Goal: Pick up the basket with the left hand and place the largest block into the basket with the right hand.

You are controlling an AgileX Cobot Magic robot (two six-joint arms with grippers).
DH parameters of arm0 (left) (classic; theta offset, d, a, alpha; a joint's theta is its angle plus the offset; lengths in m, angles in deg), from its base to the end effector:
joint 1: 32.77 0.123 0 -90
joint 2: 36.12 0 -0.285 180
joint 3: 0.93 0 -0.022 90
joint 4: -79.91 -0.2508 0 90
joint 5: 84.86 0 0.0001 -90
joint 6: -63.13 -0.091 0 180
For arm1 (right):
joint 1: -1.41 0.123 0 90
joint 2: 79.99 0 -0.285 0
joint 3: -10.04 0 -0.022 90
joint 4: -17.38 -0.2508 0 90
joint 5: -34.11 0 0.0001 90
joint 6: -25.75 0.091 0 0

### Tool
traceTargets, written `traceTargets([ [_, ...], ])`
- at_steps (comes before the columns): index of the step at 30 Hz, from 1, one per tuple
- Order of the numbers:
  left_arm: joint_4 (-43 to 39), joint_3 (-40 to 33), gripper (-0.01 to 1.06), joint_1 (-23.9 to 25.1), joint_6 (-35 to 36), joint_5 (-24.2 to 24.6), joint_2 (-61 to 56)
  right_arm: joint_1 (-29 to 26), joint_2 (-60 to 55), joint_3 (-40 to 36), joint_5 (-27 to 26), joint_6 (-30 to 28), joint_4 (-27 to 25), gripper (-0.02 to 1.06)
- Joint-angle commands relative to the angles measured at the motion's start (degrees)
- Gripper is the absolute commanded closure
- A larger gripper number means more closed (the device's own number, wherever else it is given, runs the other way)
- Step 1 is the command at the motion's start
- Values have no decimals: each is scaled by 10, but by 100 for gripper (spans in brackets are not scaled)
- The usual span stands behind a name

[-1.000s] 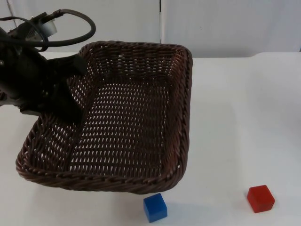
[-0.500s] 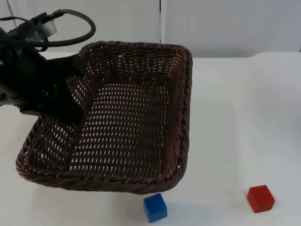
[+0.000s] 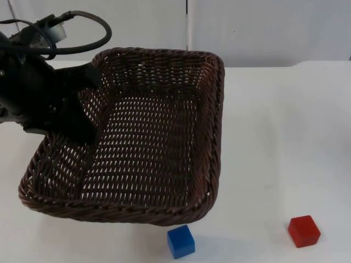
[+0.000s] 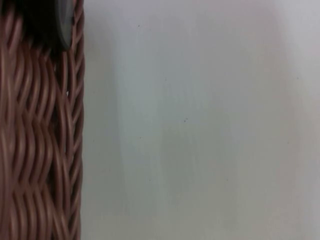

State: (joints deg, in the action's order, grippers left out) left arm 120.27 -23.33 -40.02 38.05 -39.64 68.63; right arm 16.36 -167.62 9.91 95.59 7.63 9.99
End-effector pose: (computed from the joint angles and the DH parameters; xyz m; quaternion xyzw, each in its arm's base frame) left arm 0.2993 -0.0803 0.1867 0.0435 0.9625 -0.2477 0.1021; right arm 0.2721 0.0833 0.3620 -0.2598 0.9266 0.0554 0.2663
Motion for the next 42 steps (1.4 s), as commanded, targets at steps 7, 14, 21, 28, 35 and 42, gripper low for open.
traceTargets([
  [7,12,2,105,-2,-2,-1,-10,126,-83,24,-29,-6,-3,105],
  [14,12,2,105,-2,-2,-1,-10,205,-176,112,-29,-6,-3,105],
  [21,12,2,105,-2,-2,-1,-10,253,-264,209,-27,-4,-4,105],
  [28,12,2,105,-2,-2,-1,-10,258,-305,247,-53,-4,-50,105],
  [35,11,2,105,-2,-2,-3,-10,258,-312,247,-99,-2,-48,105],
  [42,12,2,105,-2,-2,-3,-10,258,-319,247,-127,3,-48,105],
])
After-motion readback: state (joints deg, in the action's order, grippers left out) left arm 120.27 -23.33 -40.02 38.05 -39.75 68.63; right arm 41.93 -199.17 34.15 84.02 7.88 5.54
